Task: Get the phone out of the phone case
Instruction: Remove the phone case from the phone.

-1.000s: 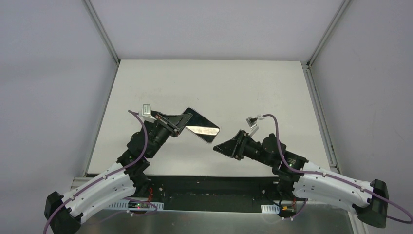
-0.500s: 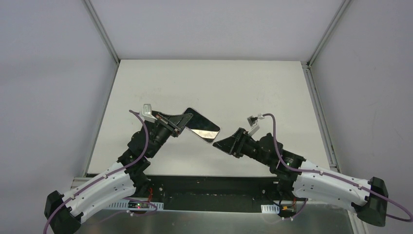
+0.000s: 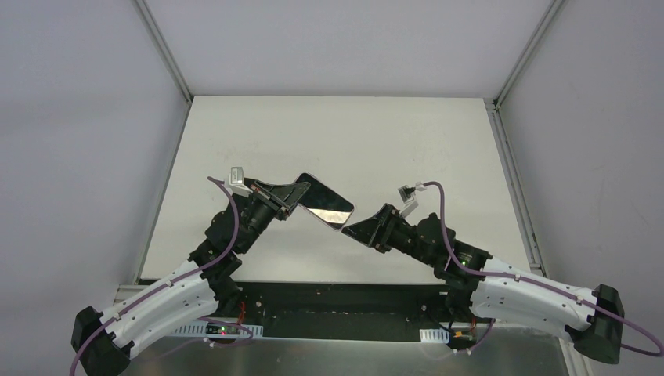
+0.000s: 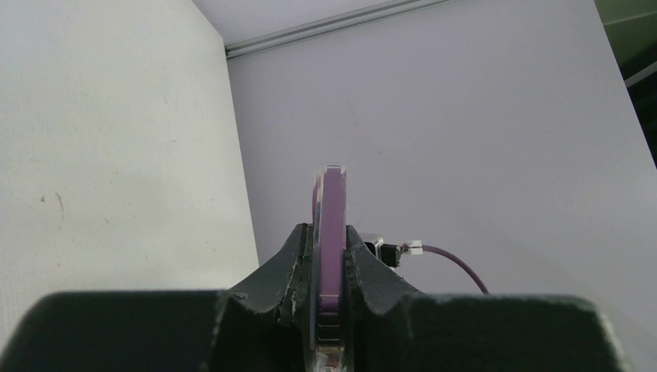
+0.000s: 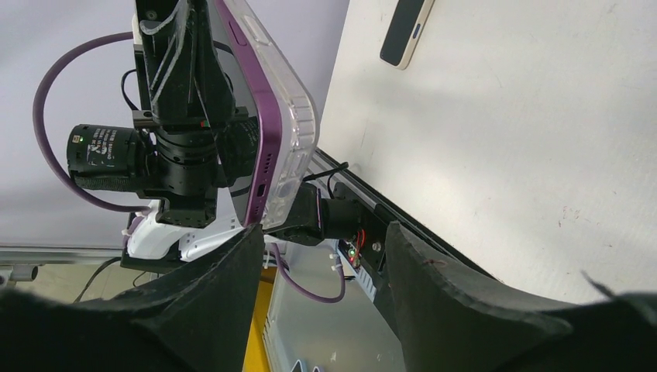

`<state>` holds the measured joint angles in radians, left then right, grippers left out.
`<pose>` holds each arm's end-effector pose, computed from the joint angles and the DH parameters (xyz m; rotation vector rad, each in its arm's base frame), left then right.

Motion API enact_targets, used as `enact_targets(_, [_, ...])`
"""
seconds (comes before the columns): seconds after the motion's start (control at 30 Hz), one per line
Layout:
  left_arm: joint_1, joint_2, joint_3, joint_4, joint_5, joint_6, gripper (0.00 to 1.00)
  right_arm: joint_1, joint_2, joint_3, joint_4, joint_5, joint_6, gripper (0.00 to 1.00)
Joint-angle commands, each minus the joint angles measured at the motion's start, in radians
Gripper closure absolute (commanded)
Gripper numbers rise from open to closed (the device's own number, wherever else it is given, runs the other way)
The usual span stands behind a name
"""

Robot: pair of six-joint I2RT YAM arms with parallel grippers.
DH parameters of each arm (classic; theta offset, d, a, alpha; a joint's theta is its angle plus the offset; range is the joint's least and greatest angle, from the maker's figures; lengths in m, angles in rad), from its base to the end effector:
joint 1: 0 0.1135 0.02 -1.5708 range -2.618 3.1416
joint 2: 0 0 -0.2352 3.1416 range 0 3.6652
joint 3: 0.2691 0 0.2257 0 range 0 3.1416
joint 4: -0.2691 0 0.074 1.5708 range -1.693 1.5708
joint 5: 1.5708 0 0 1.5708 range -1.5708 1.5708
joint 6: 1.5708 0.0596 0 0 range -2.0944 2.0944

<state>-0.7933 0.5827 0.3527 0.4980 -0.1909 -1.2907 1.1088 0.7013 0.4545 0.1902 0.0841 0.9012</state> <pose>0.1322 -0.1182 0.2868 -0.5491 1.4007 -1.6184 0.0932 0.1760 0.2627 -0.1180 1.8402 1.4282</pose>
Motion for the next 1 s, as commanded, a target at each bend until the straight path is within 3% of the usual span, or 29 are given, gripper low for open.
enact_targets(0.0, [-0.009, -0.014, 0.053, 0.117, 0.024, -0.021, 1.0, 0.005, -0.003, 0.036, 0.032, 0.027, 0.019, 0.39])
enact_targets(0.77, [-0.018, -0.018, 0.062, 0.117, 0.072, -0.014, 1.0, -0.005, 0.102, 0.053, 0.014, 0.06, 0.117, 0.44])
enact_targets(0.97, [-0.018, -0.052, 0.032, 0.117, 0.038, -0.002, 1.0, -0.004, 0.011, 0.055, -0.036, 0.033, 0.018, 0.39])
